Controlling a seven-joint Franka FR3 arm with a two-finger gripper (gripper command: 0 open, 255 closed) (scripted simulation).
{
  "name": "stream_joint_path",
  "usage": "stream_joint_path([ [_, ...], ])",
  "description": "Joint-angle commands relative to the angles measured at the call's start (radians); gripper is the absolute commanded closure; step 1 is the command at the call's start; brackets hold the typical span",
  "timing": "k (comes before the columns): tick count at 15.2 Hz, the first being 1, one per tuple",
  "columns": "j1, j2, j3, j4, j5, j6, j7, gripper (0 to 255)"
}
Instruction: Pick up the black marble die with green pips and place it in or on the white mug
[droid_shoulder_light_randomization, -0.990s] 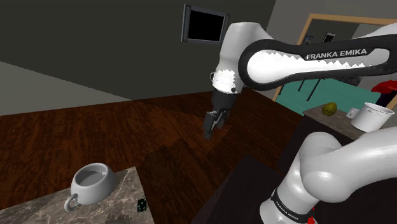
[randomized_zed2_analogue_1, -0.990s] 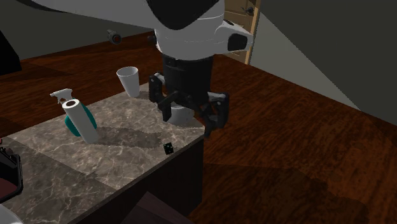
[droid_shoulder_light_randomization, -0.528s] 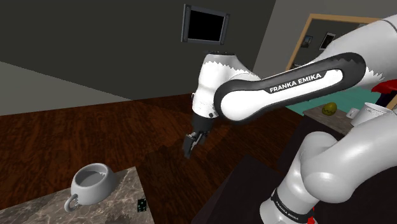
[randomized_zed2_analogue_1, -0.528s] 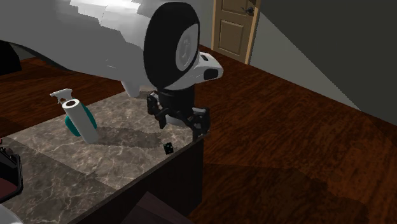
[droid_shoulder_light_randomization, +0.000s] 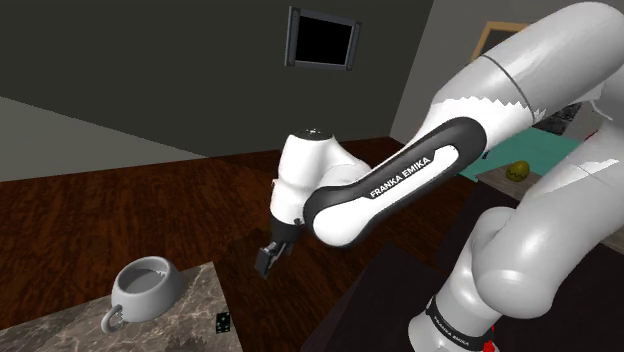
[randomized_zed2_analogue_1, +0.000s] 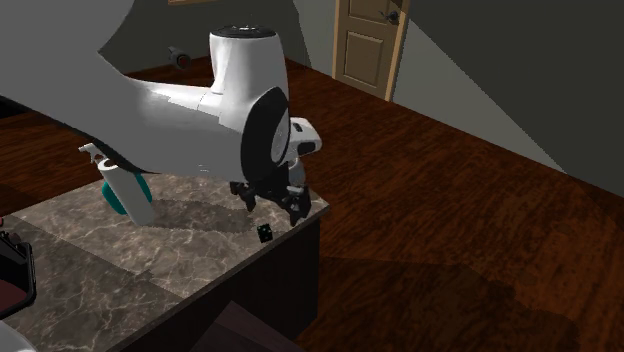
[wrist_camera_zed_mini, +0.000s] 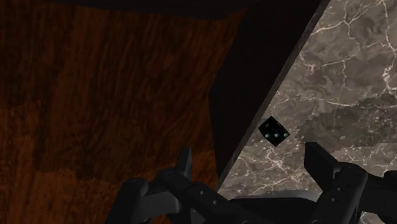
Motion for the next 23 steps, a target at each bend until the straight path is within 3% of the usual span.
stream_joint_path([
  [1, -0.012, 0.097, 0.036, 0.02, -0.061, 0.088, 0.061, 0],
  [4, -0.026, 0.245, 0.057, 0.069, -0.23, 0.187, 0.197, 0],
  [6, -0.003, 0.343, 0.031, 0.113, -0.375, 0.236, 0.311, 0],
  [8, 0.05, 0.436, -0.024, 0.166, -0.508, 0.273, 0.418, 0],
  [11, 0.158, 0.562, -0.127, 0.255, -0.648, 0.317, 0.536, 0],
  [14, 0.258, 0.679, -0.213, 0.352, -0.73, 0.351, 0.613, 0],
  [23, 0.323, 0.793, -0.291, 0.415, -0.779, 0.41, 0.659, 0],
])
